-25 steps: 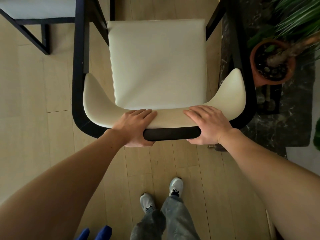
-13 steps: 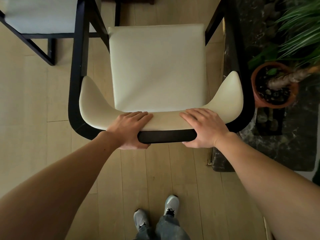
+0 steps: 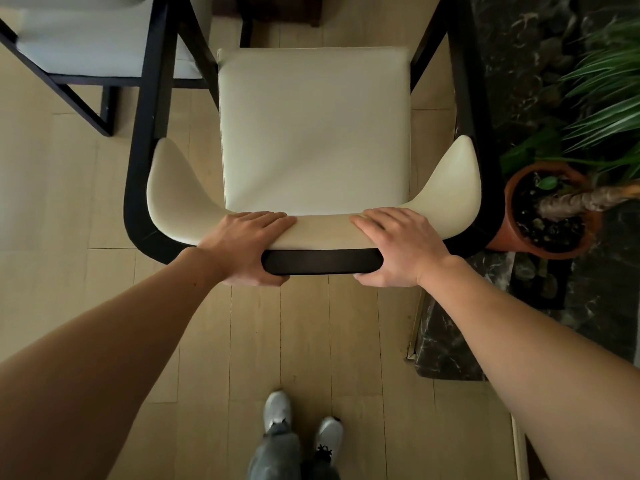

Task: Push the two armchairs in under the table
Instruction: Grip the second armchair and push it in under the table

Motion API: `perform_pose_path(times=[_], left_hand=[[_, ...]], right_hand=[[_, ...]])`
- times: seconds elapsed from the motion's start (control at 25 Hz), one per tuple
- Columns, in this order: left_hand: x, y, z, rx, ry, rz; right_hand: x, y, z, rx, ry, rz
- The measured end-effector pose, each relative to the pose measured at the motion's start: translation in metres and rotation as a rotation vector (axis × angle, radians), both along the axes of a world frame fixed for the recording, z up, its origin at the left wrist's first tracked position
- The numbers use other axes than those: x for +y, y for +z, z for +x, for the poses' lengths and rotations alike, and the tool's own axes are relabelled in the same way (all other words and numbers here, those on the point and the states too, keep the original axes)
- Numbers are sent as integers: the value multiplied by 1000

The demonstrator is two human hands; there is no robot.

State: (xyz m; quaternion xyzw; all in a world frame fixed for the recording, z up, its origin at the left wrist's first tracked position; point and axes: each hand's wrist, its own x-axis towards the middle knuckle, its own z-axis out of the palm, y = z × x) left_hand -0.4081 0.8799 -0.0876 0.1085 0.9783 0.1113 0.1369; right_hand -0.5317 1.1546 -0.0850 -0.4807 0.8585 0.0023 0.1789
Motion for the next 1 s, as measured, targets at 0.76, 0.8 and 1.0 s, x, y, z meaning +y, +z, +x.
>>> perform_pose_path(times=[0.76, 0.8, 1.0], left_hand=[[-56, 4, -129, -34, 19, -25], [-59, 5, -138, -36, 17, -24], [-74, 8, -172, -53, 16, -19]], right_hand=[[-59, 0, -133, 8, 20, 3], [-63, 0, -142, 7, 19, 4], [-78, 1, -175, 0, 15, 10]])
